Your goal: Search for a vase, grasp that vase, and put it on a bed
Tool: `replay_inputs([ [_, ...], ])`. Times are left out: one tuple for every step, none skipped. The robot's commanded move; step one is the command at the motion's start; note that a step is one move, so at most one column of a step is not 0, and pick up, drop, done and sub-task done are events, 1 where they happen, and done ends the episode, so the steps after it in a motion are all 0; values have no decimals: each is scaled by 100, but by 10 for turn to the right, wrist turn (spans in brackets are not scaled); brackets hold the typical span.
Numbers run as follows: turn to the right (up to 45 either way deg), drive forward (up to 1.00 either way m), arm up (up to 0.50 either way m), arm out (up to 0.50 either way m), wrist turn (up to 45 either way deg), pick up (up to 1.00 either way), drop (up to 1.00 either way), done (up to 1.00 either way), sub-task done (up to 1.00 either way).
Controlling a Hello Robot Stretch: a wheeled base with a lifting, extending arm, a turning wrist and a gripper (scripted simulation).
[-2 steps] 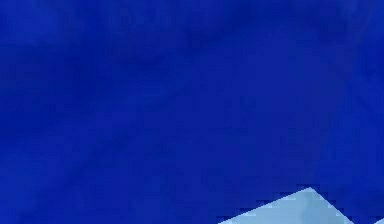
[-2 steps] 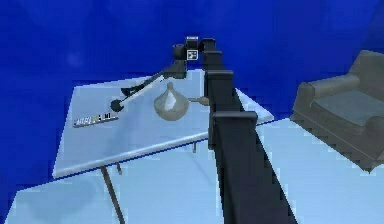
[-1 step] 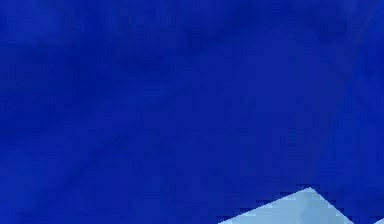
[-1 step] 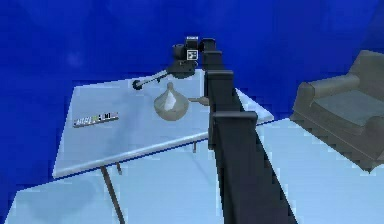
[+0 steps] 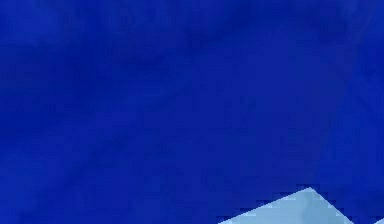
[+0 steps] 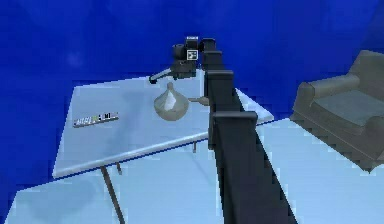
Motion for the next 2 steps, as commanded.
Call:
replay_inputs([
  [0,0,-18,0,0,0,0,0,0],
  [0,0,0,0,0,100,0,0,0],
])
